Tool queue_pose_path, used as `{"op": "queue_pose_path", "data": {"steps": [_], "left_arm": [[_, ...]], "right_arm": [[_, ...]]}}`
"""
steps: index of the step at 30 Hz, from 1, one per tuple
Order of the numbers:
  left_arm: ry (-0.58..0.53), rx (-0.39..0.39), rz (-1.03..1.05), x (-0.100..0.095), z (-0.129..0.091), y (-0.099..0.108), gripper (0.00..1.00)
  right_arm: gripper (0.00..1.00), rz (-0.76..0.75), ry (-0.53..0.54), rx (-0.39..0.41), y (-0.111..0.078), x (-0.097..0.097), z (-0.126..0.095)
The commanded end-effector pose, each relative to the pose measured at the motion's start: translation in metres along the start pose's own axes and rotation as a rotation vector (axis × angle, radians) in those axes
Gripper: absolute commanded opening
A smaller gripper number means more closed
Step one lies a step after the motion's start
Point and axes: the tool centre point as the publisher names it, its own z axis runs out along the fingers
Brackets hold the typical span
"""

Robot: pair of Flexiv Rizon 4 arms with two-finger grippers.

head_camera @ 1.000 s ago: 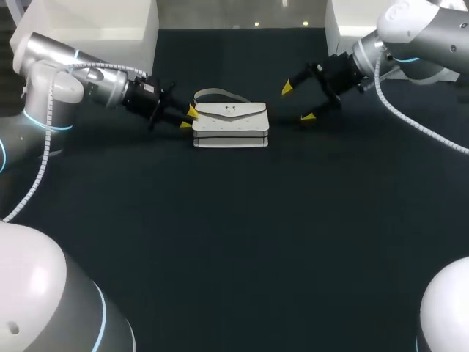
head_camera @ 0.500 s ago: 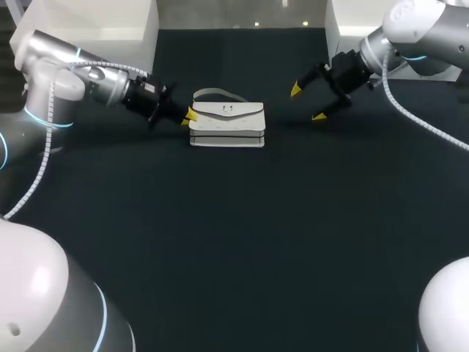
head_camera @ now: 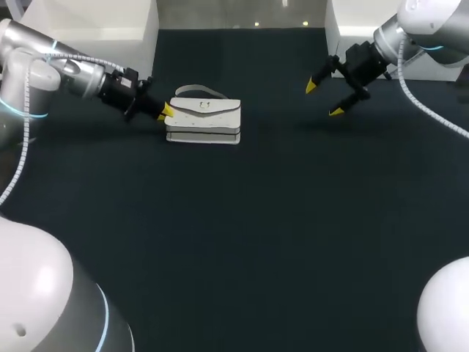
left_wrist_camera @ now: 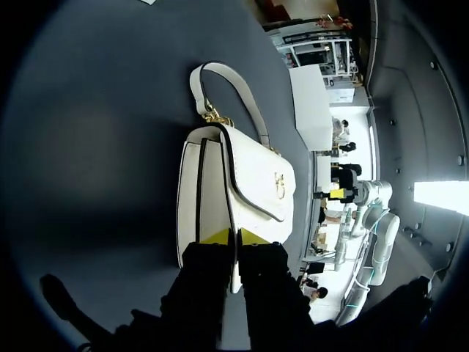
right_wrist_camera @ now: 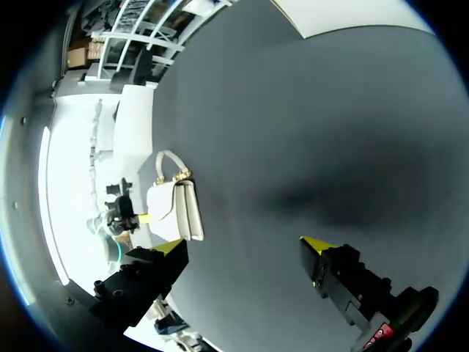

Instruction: Pick up the bag, open it, inspect its contents, close it, and place it on the opposite side

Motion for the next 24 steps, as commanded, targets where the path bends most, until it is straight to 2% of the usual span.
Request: {"op": "queue_pose_path", "data": {"steps": [1,14,17,24], "left_arm": [[-0.006,-0.003,0.000,0.003,-0.004,0.000,0.00],[-0.006,-0.003,0.000,0.003,-0.004,0.000,0.00],[0.009,0.006,0.010,-0.005,-0.016,-0.004,0.00],[-0.035,0.051,0.066,-0.019,-0.049,-0.013,0.00]], "right_arm": [[1.00,0.001,-0.003,-0.002,-0.001,0.001,0.000],[1.00,-0.002,-0.025,-0.009,0.000,0.000,-0.002],[1.00,-0.020,-0.076,-0.015,0.000,-0.005,-0.010],[1.00,-0.065,-0.215,-0.064,0.005,-0.020,-0.038]]}}
